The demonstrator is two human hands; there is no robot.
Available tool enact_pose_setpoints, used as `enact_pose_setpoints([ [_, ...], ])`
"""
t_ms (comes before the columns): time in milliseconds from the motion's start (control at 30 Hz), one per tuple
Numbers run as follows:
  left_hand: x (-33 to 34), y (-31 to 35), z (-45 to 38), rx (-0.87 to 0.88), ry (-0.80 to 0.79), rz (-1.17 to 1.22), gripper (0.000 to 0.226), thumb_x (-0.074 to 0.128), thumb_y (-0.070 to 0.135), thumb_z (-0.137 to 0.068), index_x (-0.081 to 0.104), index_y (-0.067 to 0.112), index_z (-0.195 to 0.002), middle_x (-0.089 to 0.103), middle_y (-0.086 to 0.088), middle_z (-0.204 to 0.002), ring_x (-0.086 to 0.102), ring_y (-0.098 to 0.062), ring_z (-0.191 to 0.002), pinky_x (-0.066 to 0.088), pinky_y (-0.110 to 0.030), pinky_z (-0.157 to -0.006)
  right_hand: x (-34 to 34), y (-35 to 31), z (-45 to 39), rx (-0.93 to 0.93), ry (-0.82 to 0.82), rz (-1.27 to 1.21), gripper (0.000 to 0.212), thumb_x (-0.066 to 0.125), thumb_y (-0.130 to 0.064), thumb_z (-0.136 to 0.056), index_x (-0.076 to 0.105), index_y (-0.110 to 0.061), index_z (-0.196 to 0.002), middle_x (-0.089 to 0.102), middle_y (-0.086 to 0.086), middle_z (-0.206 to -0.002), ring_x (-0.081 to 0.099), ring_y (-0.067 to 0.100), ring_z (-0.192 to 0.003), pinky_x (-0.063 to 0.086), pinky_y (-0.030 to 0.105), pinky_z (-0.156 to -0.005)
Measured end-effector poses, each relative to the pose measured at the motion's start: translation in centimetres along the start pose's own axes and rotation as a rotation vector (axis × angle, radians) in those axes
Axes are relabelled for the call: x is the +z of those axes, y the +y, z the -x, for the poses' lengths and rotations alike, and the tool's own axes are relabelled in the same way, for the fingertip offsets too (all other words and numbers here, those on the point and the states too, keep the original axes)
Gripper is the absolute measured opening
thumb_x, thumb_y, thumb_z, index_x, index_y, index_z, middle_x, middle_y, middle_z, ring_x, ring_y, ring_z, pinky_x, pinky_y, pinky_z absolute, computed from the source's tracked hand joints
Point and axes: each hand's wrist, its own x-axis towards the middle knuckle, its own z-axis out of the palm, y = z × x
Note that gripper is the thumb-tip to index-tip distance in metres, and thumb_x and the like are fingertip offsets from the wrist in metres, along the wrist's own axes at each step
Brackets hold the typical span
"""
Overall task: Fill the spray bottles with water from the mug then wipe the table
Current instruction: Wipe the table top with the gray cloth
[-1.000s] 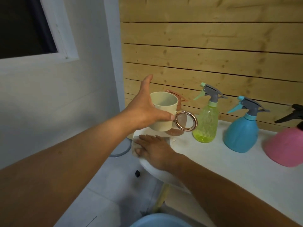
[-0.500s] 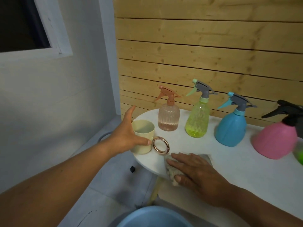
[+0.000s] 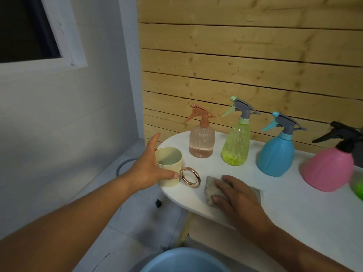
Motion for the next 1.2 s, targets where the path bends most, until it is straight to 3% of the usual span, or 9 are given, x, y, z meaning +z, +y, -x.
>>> enact_pose_setpoints([
  [100, 0.0, -0.2, 0.0, 0.006, 0.000, -0.007, 0.139, 0.099, 0.020, -0.066, 0.002, 0.049, -0.160, 0.055, 0.015, -0.128, 0.060, -0.016, -0.122, 0.052, -0.038, -0.104, -0.2, 0.1, -1.2, 0.097, 0.109, -0.115, 0.046, 0.067, -0.042, -0.094, 0.063, -0.024, -0.137, 0.051, -0.005, -0.141, 0.045, 0.014, -0.129, 0.029, 0.022, -0.108],
  [333, 0.0, -0.9, -0.4, 0.002, 0.007, -0.012, 0.141, 0.101, 0.029, -0.061, 0.003, 0.055, -0.157, 0.057, 0.009, -0.135, 0.062, -0.014, -0.120, 0.055, -0.042, -0.102, -0.1, -0.9, -5.5, 0.060, 0.135, -0.297, 0.024, 0.075, -0.026, -0.090, 0.075, -0.009, -0.106, 0.065, 0.002, -0.106, 0.057, 0.017, -0.100, 0.043, 0.035, -0.090],
  [500, -0.3, -0.4, -0.2, -0.005, -0.024, -0.012, 0.147, 0.103, 0.046, -0.049, 0.002, 0.062, -0.154, 0.055, 0.011, -0.138, 0.060, -0.014, -0.124, 0.056, -0.047, -0.100, -0.7, -1.7, -7.1, -0.041, 0.026, -0.271, 0.030, 0.072, -0.033, -0.092, 0.073, -0.013, -0.114, 0.066, 0.002, -0.114, 0.058, 0.015, -0.107, 0.044, 0.033, -0.096],
  [600, -1.0, 1.3, -0.2, 0.040, 0.000, -0.048, 0.148, 0.098, 0.064, -0.045, 0.000, 0.060, -0.155, 0.031, 0.011, -0.162, 0.034, -0.009, -0.147, 0.038, -0.039, -0.115, -2.3, -1.0, -6.6, -0.156, -0.072, -0.117, 0.041, 0.061, -0.038, -0.098, 0.064, -0.020, -0.134, 0.059, -0.002, -0.136, 0.052, 0.011, -0.121, 0.038, 0.022, -0.105],
  [667, -1.3, 3.6, -0.7, 0.133, 0.088, -0.094, 0.132, 0.091, 0.065, -0.057, 0.006, 0.056, -0.157, 0.025, 0.013, -0.163, 0.026, -0.003, -0.143, 0.032, -0.036, -0.113, -3.1, 0.0, -6.1, -0.213, -0.118, -0.038, 0.050, 0.057, -0.040, -0.100, 0.053, -0.023, -0.147, 0.049, -0.007, -0.150, 0.042, 0.006, -0.133, 0.026, 0.011, -0.106],
  [767, -0.7, 7.9, -3.0, 0.349, 0.203, -0.290, 0.108, 0.087, 0.054, -0.073, 0.022, 0.042, -0.160, 0.039, 0.015, -0.150, 0.033, -0.002, -0.138, 0.033, -0.032, -0.111, -3.0, 1.1, -6.3, -0.215, -0.151, -0.060, 0.054, 0.057, -0.042, -0.100, 0.047, -0.027, -0.151, 0.043, -0.012, -0.155, 0.039, 0.001, -0.137, 0.021, 0.007, -0.106],
  [867, 0.7, 11.3, -7.6, 0.487, 0.051, -0.518, 0.092, 0.087, 0.038, -0.082, 0.036, 0.028, -0.158, 0.058, 0.012, -0.137, 0.048, -0.014, -0.135, 0.041, -0.040, -0.114, -2.4, 1.2, -7.3, -0.236, -0.151, -0.103, 0.050, 0.060, -0.039, -0.099, 0.054, -0.023, -0.146, 0.049, -0.008, -0.153, 0.044, 0.002, -0.135, 0.019, -0.001, -0.102],
  [1000, 2.2, 13.8, -13.0, 0.461, -0.065, -0.696, 0.089, 0.089, 0.024, -0.081, 0.042, 0.023, -0.157, 0.059, -0.004, -0.136, 0.063, -0.023, -0.120, 0.051, -0.046, -0.105, -1.7, 1.5, -8.4, -0.268, -0.155, -0.105, 0.045, 0.059, -0.036, -0.101, 0.058, -0.024, -0.144, 0.049, -0.005, -0.153, 0.042, 0.008, -0.140, 0.021, 0.007, -0.111],
  [1200, 3.4, 14.5, -15.8, 0.426, -0.086, -0.934, 0.079, 0.082, 0.028, -0.086, 0.044, 0.019, -0.155, 0.059, -0.008, -0.141, 0.054, -0.029, -0.130, 0.048, -0.046, -0.107, -0.7, 1.4, -9.2, -0.268, -0.106, -0.184, 0.045, 0.063, -0.032, -0.098, 0.061, -0.017, -0.141, 0.053, -0.002, -0.150, 0.046, 0.009, -0.138, 0.031, 0.019, -0.115],
])
